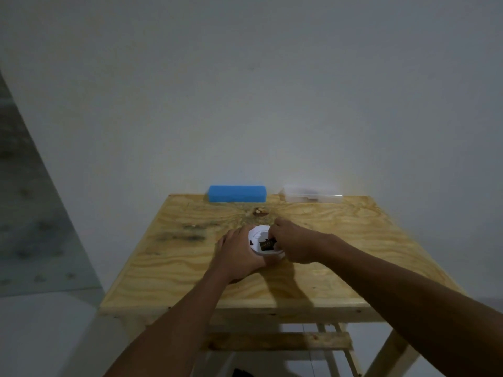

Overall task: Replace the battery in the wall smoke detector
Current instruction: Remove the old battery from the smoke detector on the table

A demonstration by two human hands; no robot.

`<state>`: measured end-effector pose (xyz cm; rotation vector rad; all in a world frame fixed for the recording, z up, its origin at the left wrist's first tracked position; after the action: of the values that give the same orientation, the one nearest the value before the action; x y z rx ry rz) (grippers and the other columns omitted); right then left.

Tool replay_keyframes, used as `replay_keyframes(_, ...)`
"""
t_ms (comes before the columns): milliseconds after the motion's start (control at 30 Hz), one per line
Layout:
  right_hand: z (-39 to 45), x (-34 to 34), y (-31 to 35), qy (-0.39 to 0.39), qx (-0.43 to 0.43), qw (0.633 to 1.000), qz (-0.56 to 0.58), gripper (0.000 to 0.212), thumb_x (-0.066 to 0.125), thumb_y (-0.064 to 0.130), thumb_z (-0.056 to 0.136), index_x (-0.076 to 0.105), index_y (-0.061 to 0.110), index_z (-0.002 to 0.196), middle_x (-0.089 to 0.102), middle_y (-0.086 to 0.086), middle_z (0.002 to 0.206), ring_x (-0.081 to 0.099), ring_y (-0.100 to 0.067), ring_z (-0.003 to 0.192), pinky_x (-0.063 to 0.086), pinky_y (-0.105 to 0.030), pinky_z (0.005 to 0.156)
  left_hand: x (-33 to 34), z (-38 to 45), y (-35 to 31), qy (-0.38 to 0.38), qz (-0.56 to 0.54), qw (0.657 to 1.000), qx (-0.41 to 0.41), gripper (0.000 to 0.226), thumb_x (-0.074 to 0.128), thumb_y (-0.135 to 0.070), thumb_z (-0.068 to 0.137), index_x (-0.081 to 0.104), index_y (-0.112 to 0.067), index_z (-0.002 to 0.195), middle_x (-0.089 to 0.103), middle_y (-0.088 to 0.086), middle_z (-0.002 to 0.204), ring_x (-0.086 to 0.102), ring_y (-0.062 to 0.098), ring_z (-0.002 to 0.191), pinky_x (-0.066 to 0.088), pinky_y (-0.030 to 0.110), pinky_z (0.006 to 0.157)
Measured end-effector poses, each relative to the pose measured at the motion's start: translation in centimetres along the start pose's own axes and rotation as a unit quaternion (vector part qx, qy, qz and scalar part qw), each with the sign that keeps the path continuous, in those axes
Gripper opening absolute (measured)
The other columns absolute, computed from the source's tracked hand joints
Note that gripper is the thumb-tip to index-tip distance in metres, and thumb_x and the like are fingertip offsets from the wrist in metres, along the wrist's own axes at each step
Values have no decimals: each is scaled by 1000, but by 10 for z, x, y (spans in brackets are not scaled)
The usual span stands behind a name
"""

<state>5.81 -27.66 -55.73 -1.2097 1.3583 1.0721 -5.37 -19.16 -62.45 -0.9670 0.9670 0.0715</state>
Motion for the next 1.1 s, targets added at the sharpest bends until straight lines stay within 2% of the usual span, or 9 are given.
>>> replay_keyframes(67, -3, 4, 4, -23, -15, 997, -66, 43, 57, 12, 91, 46, 3, 132, 45, -15, 132, 42, -26, 119, 37, -35, 102, -1, 0, -1, -3, -1, 1000, 0, 92, 61, -95, 44, 50, -50, 123, 61, -16, 118, 54, 15, 111, 45, 46, 99)
replay_keyframes(167, -4, 8, -1, -47, -14, 996, -72, 46, 59, 13, 90, 45, 5, 133, 45, -14, 132, 43, -24, 117, 38, -34, 100, -3, -1, -3, -7, 0, 1000, 3, 90, 62, -94, 45, 51, -47, 121, 62, -17, 114, 56, 14, 107, 47, 45, 96)
replay_keyframes(433, -10, 7, -19, -93, 59, 984, 137, 28, 53, 12, 93, 54, 13, 121, 50, -8, 125, 49, -19, 107, 42, -27, 88, 3, 1, 1, 7, 16, 1000, 6, 84, 61, -91, 54, 48, -50, 126, 60, -21, 116, 53, 11, 109, 46, 45, 97)
replay_keyframes(500, -13, 8, -20, -110, 67, 977, 169, 26, 51, 11, 94, 54, 13, 119, 51, -9, 126, 49, -20, 107, 39, -26, 85, -2, -2, 1, 12, -13, 1000, 11, 81, 65, -82, 62, 47, -44, 131, 55, -18, 126, 46, 13, 117, 41, 43, 102)
replay_keyframes(600, -16, 11, -20, -114, 69, 971, 201, 26, 49, 10, 94, 54, 12, 120, 51, -11, 127, 50, -24, 110, 41, -31, 89, -7, -6, 0, -8, -80, 997, 16, 72, 73, -53, 79, 44, -31, 141, 42, -15, 133, 28, 6, 124, 31, 33, 102)
replay_keyframes(700, -15, 12, -18, -114, 69, 962, 240, 27, 49, 11, 95, 55, 12, 121, 55, -10, 125, 52, -22, 108, 40, -28, 86, -8, -9, -5, -14, -86, 996, 38, 56, 73, -39, 85, 54, -28, 137, 51, -11, 131, 31, 4, 119, 28, 26, 97)
replay_keyframes(800, -13, 9, -16, -124, 66, 948, 287, 26, 51, 10, 94, 58, 13, 119, 59, -9, 121, 51, -16, 99, 39, -24, 80, -6, -7, -12, -19, -65, 996, 53, 37, 71, -34, 87, 64, -29, 123, 57, -10, 117, 36, 15, 116, 31, 28, 92)
replay_keyframes(1000, -15, 12, -20, -152, 69, 929, 330, 32, 57, 10, 91, 59, 11, 123, 64, -8, 121, 58, -18, 105, 40, -23, 83, -4, -3, -13, -46, -87, 994, 37, 29, 71, -32, 87, 68, -24, 115, 58, -11, 106, 38, 16, 112, 33, 30, 93)
replay_keyframes(1100, -16, 16, -20, -174, 84, 919, 343, 30, 58, 11, 87, 67, 12, 116, 70, -7, 109, 62, -18, 96, 48, -25, 78, -4, -3, -12, -62, -100, 993, 26, 30, 70, -31, 88, 69, -19, 116, 63, -5, 107, 38, 15, 110, 31, 25, 89)
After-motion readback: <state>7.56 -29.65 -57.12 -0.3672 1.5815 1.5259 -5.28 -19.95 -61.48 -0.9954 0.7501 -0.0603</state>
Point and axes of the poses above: each hand's wrist, its own z-axis towards the middle knuckle, its own x-axis out of the palm, y = z × x, the point moved 3 cm from there along z, towards the middle knuckle
